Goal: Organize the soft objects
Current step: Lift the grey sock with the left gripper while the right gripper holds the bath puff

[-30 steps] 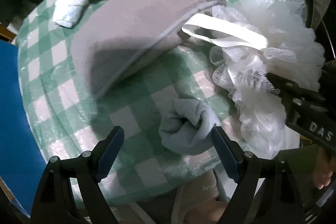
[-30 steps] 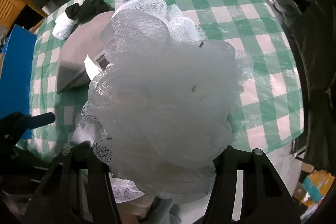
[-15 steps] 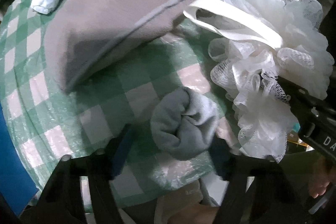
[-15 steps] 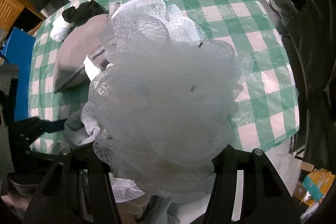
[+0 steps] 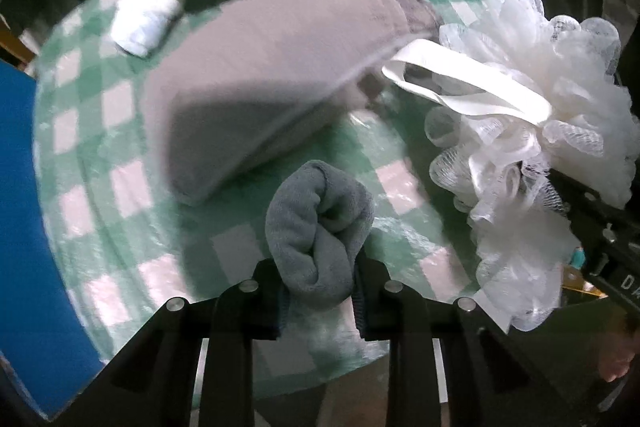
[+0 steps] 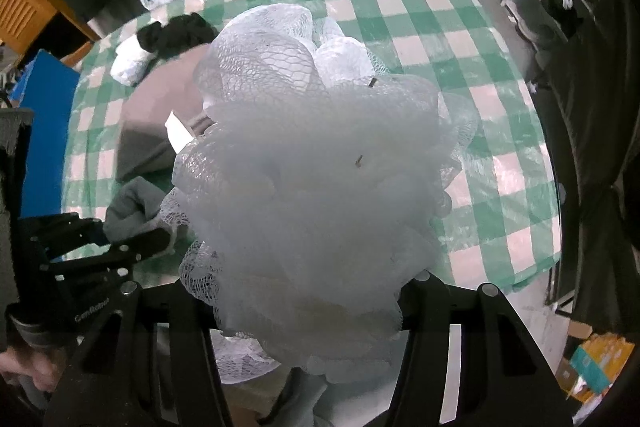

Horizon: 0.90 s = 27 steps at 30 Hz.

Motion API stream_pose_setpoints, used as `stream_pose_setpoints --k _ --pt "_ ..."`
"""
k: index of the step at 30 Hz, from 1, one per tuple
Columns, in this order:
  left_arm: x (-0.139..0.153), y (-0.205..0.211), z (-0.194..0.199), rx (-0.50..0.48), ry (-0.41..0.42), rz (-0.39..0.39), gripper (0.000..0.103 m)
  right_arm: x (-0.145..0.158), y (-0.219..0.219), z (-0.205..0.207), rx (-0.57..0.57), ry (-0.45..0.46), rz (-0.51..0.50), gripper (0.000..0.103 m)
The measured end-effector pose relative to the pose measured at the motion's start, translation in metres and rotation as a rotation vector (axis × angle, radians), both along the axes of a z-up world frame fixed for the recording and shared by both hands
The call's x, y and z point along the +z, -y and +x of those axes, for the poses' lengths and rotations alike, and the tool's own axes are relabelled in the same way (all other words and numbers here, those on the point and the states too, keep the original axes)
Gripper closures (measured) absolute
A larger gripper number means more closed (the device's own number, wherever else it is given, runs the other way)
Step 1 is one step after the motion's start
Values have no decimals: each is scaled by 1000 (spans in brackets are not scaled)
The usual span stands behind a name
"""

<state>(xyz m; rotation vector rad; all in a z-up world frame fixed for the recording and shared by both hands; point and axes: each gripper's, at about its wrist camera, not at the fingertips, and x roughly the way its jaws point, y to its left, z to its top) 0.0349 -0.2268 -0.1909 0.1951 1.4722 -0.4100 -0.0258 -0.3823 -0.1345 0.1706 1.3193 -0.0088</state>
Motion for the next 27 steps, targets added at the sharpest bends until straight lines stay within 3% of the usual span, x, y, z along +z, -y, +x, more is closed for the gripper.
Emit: stream_pose_setpoints --k 12,17,27 --pt "43 -32 1 3 121 37 78 37 -16 -2 33 95 -10 51" --pt "55 -31 -16 16 170 47 78 46 -22 0 41 116 -8 51" --pt "75 -53 -12 68 214 50 78 65 -41 7 76 155 -12 51"
